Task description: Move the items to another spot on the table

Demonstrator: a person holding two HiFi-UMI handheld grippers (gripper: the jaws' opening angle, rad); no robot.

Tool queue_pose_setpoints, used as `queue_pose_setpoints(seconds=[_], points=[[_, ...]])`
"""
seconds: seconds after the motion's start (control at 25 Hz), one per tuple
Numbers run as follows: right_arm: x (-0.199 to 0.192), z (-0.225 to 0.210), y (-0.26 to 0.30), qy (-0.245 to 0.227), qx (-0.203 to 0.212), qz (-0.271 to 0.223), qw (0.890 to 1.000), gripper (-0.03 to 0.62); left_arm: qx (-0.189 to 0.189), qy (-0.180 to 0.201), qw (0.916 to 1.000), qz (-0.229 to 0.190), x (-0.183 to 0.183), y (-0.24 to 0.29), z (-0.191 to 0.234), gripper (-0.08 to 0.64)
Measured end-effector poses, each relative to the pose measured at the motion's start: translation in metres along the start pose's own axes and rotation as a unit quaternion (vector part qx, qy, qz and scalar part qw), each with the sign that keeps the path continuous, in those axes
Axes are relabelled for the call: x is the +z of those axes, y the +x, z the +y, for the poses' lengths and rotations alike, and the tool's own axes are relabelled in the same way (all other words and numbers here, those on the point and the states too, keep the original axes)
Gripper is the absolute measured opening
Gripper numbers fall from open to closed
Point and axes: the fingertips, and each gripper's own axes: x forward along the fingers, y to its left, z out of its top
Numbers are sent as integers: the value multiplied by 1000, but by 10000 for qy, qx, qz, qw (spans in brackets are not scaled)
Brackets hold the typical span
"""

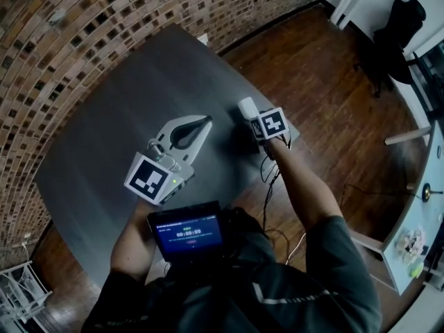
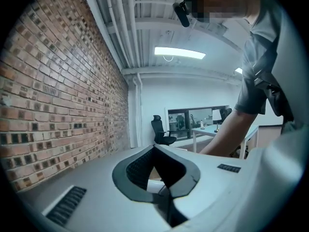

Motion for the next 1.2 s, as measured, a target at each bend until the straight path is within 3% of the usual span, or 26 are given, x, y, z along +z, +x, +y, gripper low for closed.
queue_pose_setpoints(seconds=[0.52, 0.76, 0.88, 1.2], points=[[-7, 1, 19, -105, 93, 191, 9997, 279, -43, -162, 9997, 197, -16, 14, 8, 3], [-14, -2, 18, -93, 111, 235, 9996, 282, -30, 11, 9999, 150, -15, 15, 3, 3], [-9, 2, 15, -39, 250, 92, 9996, 336, 52, 33, 9998, 164, -11, 11, 3, 3], [5, 4, -22, 129, 185, -295, 9993, 339, 110, 196, 9997, 109, 20, -11, -10, 3]])
